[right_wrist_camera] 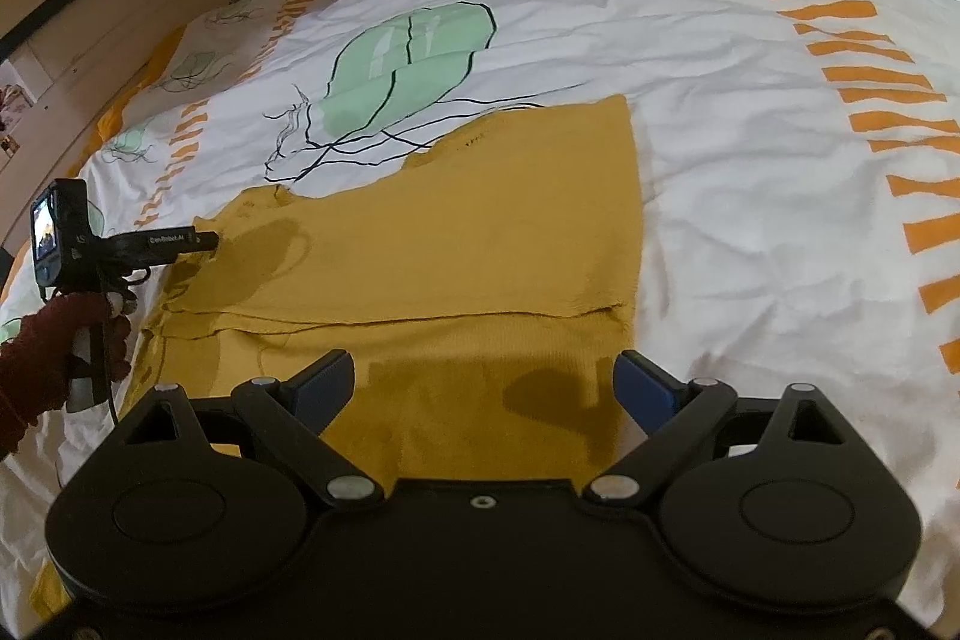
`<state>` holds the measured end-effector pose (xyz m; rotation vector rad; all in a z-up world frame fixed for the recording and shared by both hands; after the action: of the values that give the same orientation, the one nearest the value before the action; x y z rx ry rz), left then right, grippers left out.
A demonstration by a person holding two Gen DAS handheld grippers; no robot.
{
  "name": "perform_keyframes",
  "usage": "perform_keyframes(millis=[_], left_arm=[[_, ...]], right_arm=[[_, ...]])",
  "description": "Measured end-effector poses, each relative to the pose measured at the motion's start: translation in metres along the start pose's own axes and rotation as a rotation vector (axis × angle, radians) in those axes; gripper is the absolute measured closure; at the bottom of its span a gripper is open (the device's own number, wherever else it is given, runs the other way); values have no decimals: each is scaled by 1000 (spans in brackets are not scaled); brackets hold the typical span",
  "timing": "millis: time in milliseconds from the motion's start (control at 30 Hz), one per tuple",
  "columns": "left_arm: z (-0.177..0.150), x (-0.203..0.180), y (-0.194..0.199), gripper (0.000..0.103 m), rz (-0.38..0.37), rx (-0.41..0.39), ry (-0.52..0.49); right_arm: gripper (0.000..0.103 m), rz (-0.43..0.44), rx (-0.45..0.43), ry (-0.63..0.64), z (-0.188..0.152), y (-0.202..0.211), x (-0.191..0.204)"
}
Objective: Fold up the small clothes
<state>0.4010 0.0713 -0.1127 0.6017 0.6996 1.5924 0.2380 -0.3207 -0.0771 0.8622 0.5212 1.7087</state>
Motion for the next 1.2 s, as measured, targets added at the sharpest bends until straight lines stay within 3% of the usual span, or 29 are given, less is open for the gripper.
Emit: perform_keyframes(millis=[67,167,600,733,933,1200], left_arm=[[5,3,14,36,26,-58,36],[17,-1,33,36,34,-84,65],[34,-67,98,36,55,57,16],[48,-85,124,36,14,67,-3],[83,-100,169,36,-79,49,66],[101,-107,203,36,-88,7,-13]], right_arm=[[9,0,-2,5,0,0,1],[9,3,-9,7,-1,0,1],[8,60,-73,-87,-6,0,-15],[8,66,-95,-142,-9,0,-26],[8,61,-122,-211,-15,1,-41],[8,68,-159,-299,-22,6,-57]])
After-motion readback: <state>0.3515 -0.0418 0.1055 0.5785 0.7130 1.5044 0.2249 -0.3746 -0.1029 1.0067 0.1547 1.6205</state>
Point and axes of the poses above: each gripper's, at about its wrist camera, not at the fingertips, and y roughly against the way its jaws point, x to its left, z to its top, the point moved 3 cm from there along -y, roughly the way its jaws point, and after that the axes turned 6 degrees about y, right-handed, at the moved point
